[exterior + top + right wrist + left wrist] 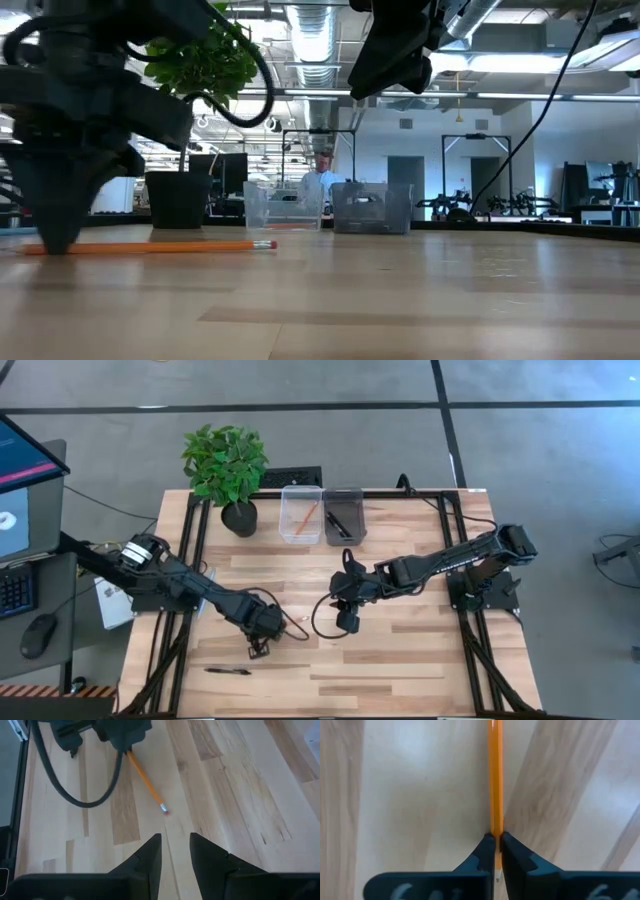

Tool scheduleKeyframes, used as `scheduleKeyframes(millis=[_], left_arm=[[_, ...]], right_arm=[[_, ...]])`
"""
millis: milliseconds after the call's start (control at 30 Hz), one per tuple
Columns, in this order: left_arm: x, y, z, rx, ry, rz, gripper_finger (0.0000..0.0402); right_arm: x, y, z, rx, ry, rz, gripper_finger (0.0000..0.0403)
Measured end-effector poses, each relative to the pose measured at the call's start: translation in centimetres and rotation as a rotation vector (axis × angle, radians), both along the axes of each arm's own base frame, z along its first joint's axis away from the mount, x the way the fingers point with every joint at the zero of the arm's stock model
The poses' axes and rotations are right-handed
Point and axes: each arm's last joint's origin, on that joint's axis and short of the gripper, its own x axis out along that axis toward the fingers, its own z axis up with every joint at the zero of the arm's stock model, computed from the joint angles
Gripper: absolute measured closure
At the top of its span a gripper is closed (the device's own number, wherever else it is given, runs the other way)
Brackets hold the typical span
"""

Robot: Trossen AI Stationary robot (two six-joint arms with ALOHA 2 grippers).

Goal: Sort pens & pencils
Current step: Put the orange pencil into the transparent bin

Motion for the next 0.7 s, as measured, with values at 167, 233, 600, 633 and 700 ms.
scheduleKeyframes(millis=[167, 233, 600, 633, 700], left_arm=[[1.0, 1.2, 0.0, -0.014, -0.046, 0.045, 0.0401], [1.3, 1.8, 0.1, -0.019, -0.067, 0.055, 0.0401], [3.3, 3.0, 0.3, 0.031, -0.247, 0.028, 0.0398], [3.2, 3.0, 0.3, 0.028, -0.243, 0.029, 0.0398], [3.2, 3.2, 0.3, 0.024, -0.235, 0.029, 0.0398]], right_arm=[[-0.1, 0.0, -0.1, -0.006, 0.017, 0.008, 0.0278], [-0.4, 0.0, -0.3, -0.02, 0.047, 0.019, 0.0278], [-1.4, -0.3, -0.9, -0.053, 0.17, 0.022, 0.0278], [-1.5, -0.3, -1.0, -0.055, 0.187, 0.017, 0.0278], [-2.0, -0.3, -0.8, -0.063, 0.207, 0.009, 0.0278]])
